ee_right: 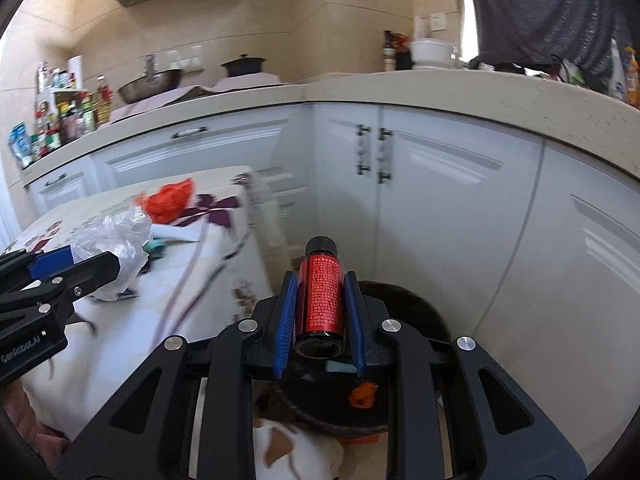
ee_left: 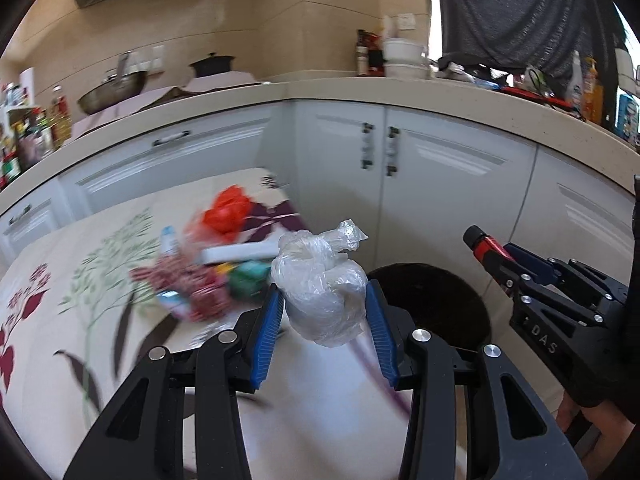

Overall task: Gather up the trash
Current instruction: 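Carry the clear bag and red can over the wastebasket and release both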

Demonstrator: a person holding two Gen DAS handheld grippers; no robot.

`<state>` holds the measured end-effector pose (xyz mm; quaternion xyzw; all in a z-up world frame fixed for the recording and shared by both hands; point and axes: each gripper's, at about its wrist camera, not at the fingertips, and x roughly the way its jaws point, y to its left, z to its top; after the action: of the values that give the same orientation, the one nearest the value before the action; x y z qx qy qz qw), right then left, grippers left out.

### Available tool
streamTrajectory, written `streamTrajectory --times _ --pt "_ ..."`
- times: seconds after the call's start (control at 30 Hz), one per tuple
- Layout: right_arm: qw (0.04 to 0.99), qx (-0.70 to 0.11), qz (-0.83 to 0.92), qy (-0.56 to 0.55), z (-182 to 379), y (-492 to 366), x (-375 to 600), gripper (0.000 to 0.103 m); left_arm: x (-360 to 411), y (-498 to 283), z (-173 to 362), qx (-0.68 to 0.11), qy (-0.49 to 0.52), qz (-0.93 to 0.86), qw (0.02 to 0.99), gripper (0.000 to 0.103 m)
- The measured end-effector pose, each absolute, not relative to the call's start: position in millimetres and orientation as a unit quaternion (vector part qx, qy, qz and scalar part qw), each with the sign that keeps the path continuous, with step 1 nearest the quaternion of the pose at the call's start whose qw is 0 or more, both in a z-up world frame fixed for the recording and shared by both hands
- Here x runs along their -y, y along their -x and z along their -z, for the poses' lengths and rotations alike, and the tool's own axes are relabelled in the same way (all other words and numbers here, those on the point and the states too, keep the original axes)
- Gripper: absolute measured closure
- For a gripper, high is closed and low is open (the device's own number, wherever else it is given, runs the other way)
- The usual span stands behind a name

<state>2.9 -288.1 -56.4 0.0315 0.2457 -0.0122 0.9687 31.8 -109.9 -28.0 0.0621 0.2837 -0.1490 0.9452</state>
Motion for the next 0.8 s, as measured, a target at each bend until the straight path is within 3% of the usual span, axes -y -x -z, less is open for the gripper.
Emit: streamTrajectory --times 0.63,0.8 --pt "0.962 -0.262 0.043 -0.063 84 -57 356 0.080 210 -88 53 -0.323 -0.080 0.173 0.927 0.060" --pt "0.960 -0.267 0.042 -0.077 92 -71 363 0.077 220 -95 58 -0.335 -0.082 0.171 0.923 0.054"
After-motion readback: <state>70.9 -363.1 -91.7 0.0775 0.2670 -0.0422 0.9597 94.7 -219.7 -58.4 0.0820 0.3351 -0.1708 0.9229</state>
